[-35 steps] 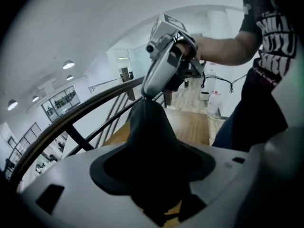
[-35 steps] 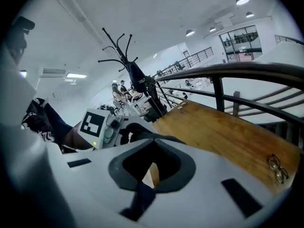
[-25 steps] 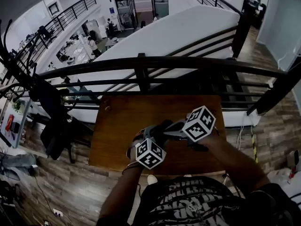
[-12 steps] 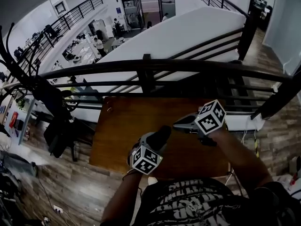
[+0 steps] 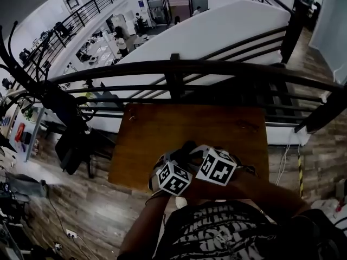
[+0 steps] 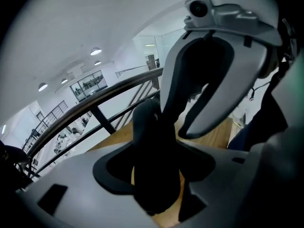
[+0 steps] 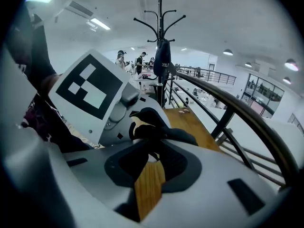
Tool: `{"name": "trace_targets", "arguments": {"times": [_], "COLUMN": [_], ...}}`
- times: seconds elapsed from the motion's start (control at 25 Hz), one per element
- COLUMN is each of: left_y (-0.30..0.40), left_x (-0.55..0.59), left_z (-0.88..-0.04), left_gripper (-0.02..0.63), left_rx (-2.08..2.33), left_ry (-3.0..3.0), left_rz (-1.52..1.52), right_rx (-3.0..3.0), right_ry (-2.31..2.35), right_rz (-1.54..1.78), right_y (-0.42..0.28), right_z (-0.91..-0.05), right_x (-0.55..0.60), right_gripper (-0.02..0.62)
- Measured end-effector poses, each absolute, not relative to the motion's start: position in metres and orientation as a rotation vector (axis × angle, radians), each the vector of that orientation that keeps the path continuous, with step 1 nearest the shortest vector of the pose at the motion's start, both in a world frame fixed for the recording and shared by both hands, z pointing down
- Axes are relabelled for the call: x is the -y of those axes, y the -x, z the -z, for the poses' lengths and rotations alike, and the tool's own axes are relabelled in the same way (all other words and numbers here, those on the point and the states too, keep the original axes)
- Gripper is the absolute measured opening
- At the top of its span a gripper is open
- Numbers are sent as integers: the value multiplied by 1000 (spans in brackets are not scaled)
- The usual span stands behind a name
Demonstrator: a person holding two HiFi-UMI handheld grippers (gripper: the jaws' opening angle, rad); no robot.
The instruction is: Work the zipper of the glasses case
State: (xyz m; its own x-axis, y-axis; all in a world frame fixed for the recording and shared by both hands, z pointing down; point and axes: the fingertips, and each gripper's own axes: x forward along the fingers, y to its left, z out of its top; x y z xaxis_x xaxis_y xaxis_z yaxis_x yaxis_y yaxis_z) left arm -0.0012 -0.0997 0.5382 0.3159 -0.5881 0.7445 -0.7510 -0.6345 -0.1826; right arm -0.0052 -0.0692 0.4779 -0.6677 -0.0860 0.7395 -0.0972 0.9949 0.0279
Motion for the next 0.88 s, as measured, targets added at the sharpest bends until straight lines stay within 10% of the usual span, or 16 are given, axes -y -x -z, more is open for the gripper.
{"name": "trace_targets", "arguments": {"times": [0.88], "left_y": [60], "left_x": [90], "left_z": [-593], "left_gripper": [259], "left_rx": [807], "left_ry": [-2317], "left_rz": [-1291], "right_rx": [2158], "right_ry": [-339], "right_rz": [223], "right_y": [64], "right_z": [-519], "right_x": [96], "right_gripper": [-3]}}
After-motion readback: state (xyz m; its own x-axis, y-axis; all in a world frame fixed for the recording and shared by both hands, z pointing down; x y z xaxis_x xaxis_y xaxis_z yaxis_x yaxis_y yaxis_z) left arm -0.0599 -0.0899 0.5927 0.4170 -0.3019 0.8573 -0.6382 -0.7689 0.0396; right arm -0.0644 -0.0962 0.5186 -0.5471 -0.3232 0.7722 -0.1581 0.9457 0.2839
